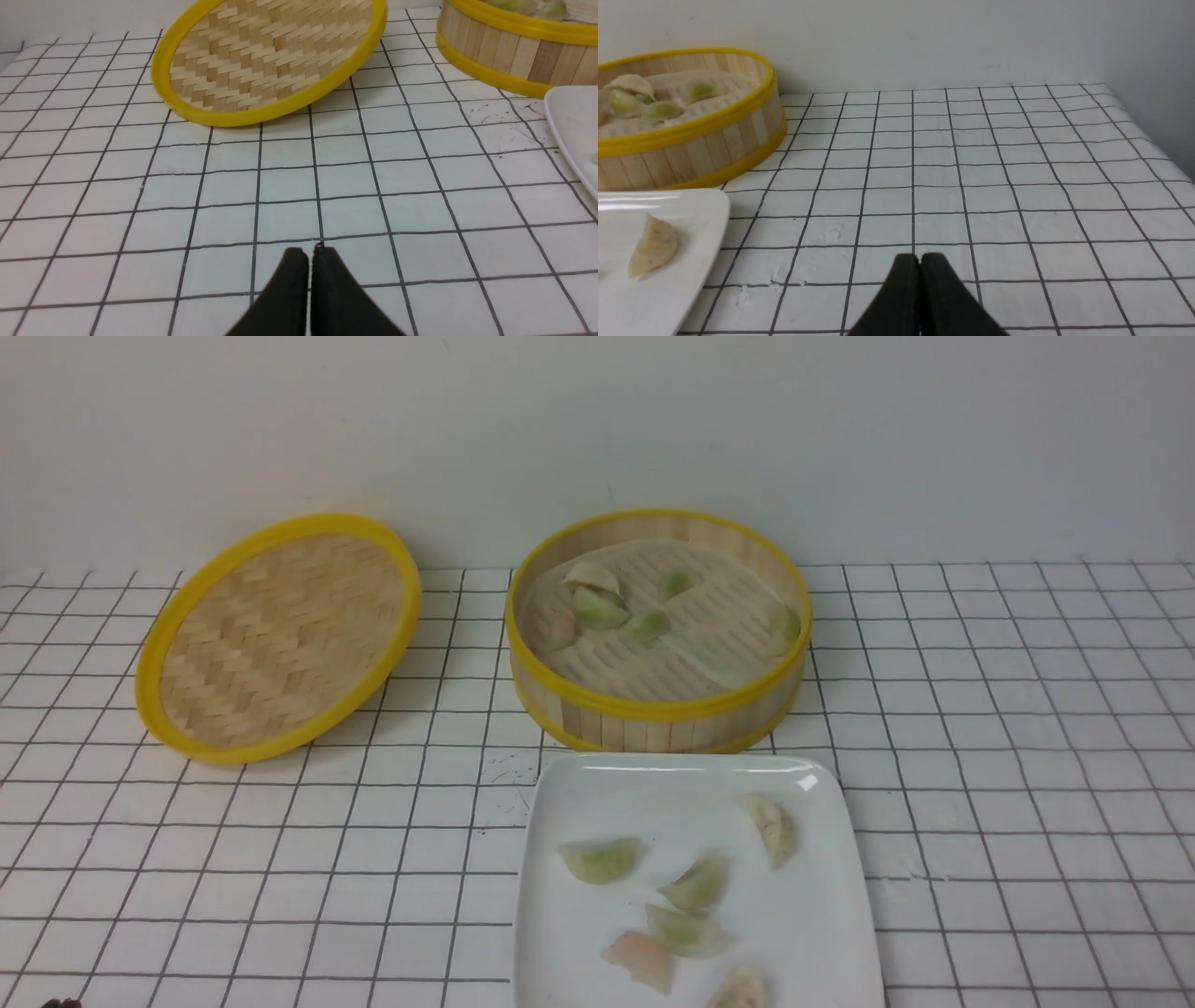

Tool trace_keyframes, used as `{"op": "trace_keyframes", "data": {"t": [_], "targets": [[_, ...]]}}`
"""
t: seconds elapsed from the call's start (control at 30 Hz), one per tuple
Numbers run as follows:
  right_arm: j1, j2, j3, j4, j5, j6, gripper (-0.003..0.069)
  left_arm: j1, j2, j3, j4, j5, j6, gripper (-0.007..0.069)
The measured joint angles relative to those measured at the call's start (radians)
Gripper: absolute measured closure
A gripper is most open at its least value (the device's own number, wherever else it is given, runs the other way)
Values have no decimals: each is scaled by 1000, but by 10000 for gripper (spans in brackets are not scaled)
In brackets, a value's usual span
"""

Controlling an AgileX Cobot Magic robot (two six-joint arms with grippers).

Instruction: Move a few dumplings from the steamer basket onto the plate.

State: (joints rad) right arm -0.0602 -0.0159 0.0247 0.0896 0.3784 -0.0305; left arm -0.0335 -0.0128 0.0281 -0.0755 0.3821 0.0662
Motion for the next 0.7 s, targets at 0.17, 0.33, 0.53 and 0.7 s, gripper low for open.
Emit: {"op": "trace_keyframes", "data": {"t": [0.17, 0.33, 0.53, 0.7], "targets": [[0, 0, -1, -1, 5, -5, 673, 0, 0, 0, 0, 0, 0, 631], [0, 0, -1, -1, 5, -8, 673, 0, 0, 0, 0, 0, 0, 631], [0, 0, -1, -1, 5, -7, 673, 0, 0, 0, 0, 0, 0, 631], [0, 0, -1, -1, 5, -5, 673, 0, 0, 0, 0, 0, 0, 631]]}}
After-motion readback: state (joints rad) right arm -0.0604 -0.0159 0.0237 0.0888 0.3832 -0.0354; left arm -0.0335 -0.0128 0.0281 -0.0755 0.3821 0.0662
